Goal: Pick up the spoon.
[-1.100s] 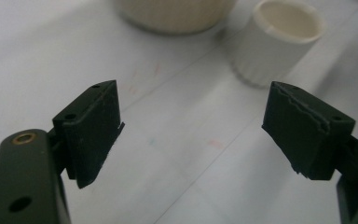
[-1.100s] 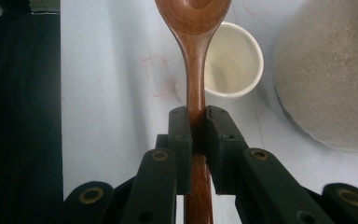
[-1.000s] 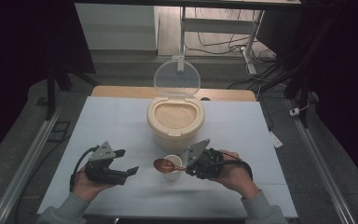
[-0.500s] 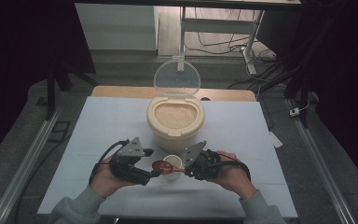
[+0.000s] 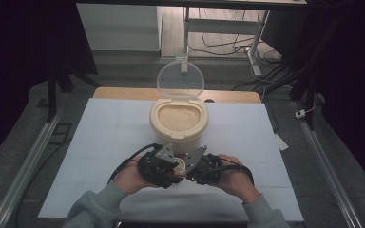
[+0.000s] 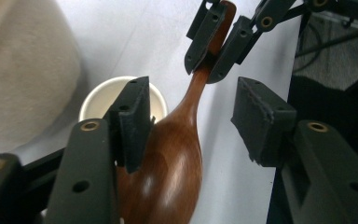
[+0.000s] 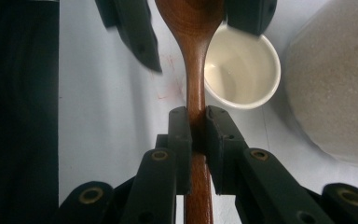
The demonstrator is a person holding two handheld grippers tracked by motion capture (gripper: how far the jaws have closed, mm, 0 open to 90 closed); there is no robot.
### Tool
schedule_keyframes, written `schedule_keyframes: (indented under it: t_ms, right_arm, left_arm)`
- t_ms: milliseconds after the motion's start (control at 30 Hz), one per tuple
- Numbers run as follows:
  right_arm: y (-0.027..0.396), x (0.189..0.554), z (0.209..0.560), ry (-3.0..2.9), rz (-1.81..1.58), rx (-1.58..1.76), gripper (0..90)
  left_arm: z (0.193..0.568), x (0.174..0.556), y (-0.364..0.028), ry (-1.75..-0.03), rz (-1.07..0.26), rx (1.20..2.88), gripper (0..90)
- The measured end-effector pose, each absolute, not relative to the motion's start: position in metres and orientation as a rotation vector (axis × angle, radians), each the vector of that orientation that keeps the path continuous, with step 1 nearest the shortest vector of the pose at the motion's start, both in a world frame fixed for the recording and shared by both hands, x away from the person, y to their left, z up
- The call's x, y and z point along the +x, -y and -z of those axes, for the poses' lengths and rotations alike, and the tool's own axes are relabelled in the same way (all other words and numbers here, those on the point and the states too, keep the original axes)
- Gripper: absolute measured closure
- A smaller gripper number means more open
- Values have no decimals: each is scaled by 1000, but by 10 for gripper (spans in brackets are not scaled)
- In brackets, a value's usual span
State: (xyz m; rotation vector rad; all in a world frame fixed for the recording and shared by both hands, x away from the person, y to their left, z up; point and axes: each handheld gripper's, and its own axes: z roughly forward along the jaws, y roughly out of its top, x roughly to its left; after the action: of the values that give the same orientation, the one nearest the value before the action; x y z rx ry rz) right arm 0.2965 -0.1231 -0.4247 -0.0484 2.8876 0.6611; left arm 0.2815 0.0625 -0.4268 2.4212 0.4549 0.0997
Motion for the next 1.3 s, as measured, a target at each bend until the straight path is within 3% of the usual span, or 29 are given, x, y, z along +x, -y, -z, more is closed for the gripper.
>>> schedule_keyframes:
  t_ms: [333,533,733,1133,1267,1300]
  right_arm:
    - [117,288,425,-2864,-594,-96,801]
    - [116,283,424,-2832,-590,-190,802]
    - [118,283,424,-2843,-650,-219,800]
    - [122,284,424,-2835,-713,-215,799]
    - [126,287,422,-2809,-798,-156,738]
    - [129,289,418,-2781,-864,-102,657]
  left_arm:
    - [437,284,-50,-424,-90,2517,584]
    - [439,283,-49,-399,-78,2526,695]
    - [443,285,-50,-325,-73,2589,743]
    - [447,285,-49,-315,-49,2559,793]
    - [445,286,-53,-339,-81,2532,797]
    - [444,286,-55,-356,-100,2509,799]
